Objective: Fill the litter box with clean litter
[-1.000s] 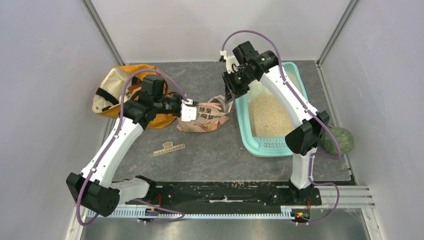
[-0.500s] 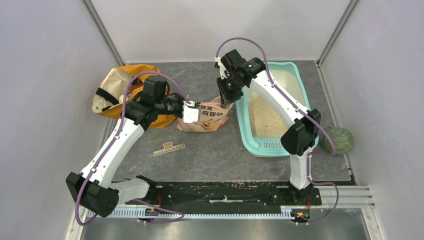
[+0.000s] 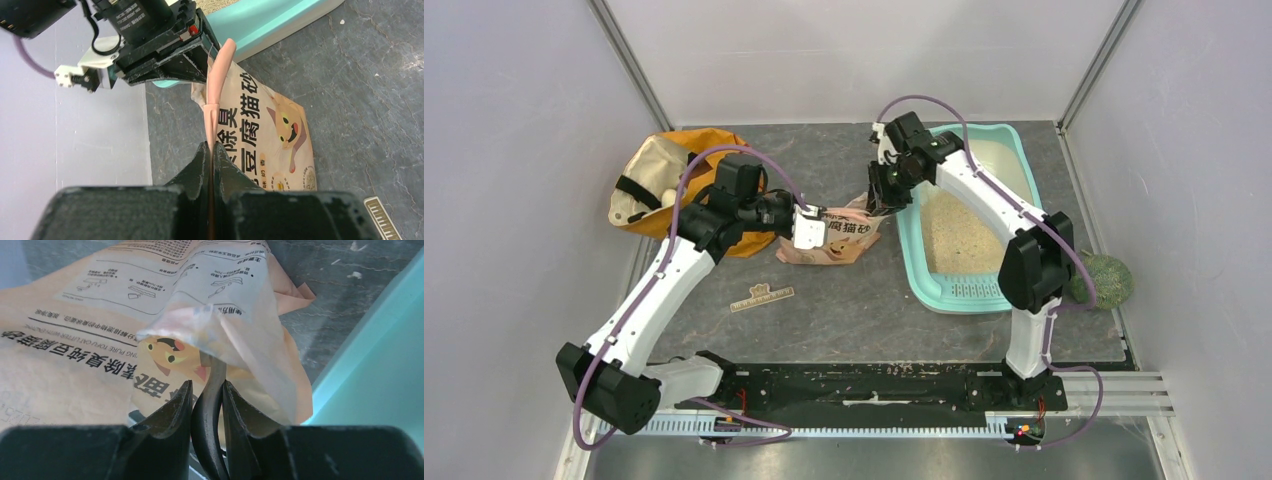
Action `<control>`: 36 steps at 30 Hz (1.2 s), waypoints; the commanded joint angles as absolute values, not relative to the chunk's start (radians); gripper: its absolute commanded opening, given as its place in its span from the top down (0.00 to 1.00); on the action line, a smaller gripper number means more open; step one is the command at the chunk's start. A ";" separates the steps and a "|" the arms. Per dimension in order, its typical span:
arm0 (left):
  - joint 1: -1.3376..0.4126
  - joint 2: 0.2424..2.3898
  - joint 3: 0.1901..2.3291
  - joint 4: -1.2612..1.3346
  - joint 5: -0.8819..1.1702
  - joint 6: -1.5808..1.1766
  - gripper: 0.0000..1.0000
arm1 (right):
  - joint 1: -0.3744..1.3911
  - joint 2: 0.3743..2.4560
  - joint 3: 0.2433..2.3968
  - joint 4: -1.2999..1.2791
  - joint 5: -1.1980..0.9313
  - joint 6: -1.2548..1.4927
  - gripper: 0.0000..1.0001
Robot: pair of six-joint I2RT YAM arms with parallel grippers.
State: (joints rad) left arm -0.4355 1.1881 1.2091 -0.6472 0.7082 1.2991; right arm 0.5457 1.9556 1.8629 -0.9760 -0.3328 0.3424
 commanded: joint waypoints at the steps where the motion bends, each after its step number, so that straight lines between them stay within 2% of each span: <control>1: -0.442 1.182 1.207 -0.614 0.718 1.283 0.98 | 0.481 1.969 1.688 -0.741 -0.551 0.415 1.00; 5: -0.443 1.187 1.206 -0.614 0.709 1.283 0.98 | 0.432 1.954 1.568 -0.548 -0.699 0.490 1.00; 14: -0.442 1.209 1.223 -0.615 0.709 1.298 0.98 | 0.408 1.919 1.426 -0.119 -0.859 0.750 1.00; 19: -0.442 1.212 1.242 -0.624 0.697 1.313 0.98 | 0.369 1.866 1.363 0.022 -0.942 0.855 1.00; 25: -0.442 1.209 1.251 -0.625 0.690 1.322 0.98 | 0.319 1.799 1.309 0.039 -0.995 0.921 1.00; 28: -0.442 1.212 1.251 -0.620 0.689 1.322 0.98 | 0.355 1.840 1.334 0.089 -0.977 0.955 1.00; 31: -0.442 1.219 1.241 -0.600 0.691 1.321 0.98 | 0.332 1.881 1.370 0.061 -1.016 0.969 1.00; 34: -0.443 1.224 1.250 -0.565 0.722 1.293 0.98 | 0.296 1.810 1.322 -0.030 -1.006 0.869 1.00; 36: -0.449 1.232 1.258 -0.550 0.728 1.285 0.98 | 0.336 1.844 1.343 0.089 -1.024 0.962 1.00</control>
State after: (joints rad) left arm -0.4385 1.2224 1.2053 -0.6346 0.6582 1.2991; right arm 0.3233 1.8767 1.3113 -0.0494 -0.9585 0.9073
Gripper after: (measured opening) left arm 0.044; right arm 0.313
